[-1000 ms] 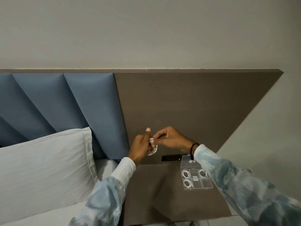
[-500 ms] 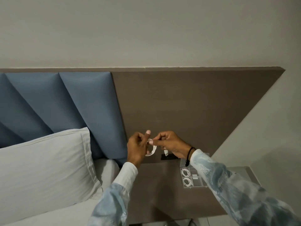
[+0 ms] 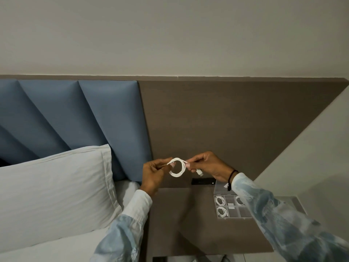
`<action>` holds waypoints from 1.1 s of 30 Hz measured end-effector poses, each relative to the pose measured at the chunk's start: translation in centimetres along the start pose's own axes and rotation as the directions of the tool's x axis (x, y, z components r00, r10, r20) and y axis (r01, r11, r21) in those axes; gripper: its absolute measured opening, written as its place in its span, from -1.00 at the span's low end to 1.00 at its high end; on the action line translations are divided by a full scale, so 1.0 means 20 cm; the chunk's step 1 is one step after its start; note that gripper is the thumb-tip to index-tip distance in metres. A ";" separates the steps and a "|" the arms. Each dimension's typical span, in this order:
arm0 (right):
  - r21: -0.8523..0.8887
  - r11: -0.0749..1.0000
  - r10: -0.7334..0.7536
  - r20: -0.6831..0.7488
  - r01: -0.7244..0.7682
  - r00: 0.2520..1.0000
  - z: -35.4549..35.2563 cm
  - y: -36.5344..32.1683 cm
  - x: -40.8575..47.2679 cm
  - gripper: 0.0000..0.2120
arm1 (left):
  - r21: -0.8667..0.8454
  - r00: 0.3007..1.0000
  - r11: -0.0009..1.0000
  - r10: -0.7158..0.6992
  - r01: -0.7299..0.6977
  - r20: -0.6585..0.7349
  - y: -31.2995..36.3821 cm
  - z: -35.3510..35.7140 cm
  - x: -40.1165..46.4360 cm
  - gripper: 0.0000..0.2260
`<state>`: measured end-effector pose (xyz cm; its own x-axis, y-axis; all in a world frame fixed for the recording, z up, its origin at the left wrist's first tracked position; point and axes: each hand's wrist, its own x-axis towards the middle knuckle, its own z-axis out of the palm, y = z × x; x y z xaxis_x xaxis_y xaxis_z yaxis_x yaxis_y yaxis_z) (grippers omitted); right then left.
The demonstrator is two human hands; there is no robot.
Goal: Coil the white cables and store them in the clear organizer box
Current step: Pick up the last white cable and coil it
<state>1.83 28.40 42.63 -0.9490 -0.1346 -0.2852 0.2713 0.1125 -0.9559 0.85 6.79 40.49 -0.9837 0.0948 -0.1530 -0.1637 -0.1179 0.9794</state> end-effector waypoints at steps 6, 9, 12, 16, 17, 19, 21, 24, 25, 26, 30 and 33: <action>-0.390 0.914 -0.168 -0.118 0.110 0.979 -0.06 0.00 0.03 -0.85 | -0.173 0.989 0.974 -0.142 0.149 0.052 -0.02 0.03 -0.01 -0.82; -0.160 0.983 -0.135 -0.269 0.095 0.954 -0.01 0.02 0.06 -0.86 | -0.265 0.979 0.945 -0.167 0.193 0.119 -0.02 0.08 -0.02 -0.82; 0.121 0.993 0.020 -0.252 0.012 0.967 0.02 0.04 0.05 -0.83 | -0.261 0.984 0.951 -0.148 0.168 0.097 -0.02 0.11 -0.01 -0.80; 0.343 0.938 0.106 -0.158 -0.046 0.982 0.01 0.04 0.02 -0.80 | -0.204 0.992 0.972 -0.113 0.120 0.049 -0.03 0.12 0.00 -0.80; 0.366 0.930 0.108 -0.165 -0.041 0.980 0.02 0.04 0.02 -0.81 | -0.193 0.993 0.974 -0.108 0.114 0.044 -0.03 0.12 0.00 -0.80; 0.425 0.905 0.125 -0.193 -0.032 0.973 0.05 0.03 0.02 -0.87 | -0.181 0.995 0.978 -0.095 0.101 0.042 -0.04 0.13 0.00 -0.80; 0.486 0.873 0.158 -0.211 -0.036 0.965 0.07 0.04 0.02 -0.91 | -0.168 0.997 0.983 -0.074 0.078 0.034 -0.05 0.14 0.00 -0.84; 0.469 0.877 0.212 -0.182 -0.104 0.960 0.08 0.05 0.01 -0.88 | -0.128 1.000 0.991 -0.024 0.025 0.008 -0.06 0.15 0.00 -0.86; 0.413 0.900 0.229 -0.167 -0.143 0.959 0.08 0.05 0.00 -0.85 | -0.117 1.000 0.993 -0.022 0.020 -0.017 -0.07 0.15 0.01 -0.85; 0.363 0.914 0.245 -0.148 -0.178 0.958 0.08 0.06 -0.01 -0.84 | -0.108 0.998 0.994 -0.024 0.018 -0.050 -0.07 0.15 0.02 -0.85; 0.338 0.910 0.274 -0.054 -0.240 0.960 0.10 0.04 -0.04 -0.78 | -0.023 0.985 1.000 -0.022 0.019 -0.173 -0.09 0.15 0.05 -0.85; 0.296 0.934 0.239 -0.106 -0.199 0.965 0.14 0.00 -0.04 -0.79 | 0.053 0.980 0.998 0.024 -0.014 -0.197 -0.09 0.15 0.04 -0.85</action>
<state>3.13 25.72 42.63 -0.8683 0.0013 -0.4960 0.4895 -0.1593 -0.8573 0.53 10.12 39.10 -0.9828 -0.1048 -0.1523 -0.1459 -0.0664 0.9871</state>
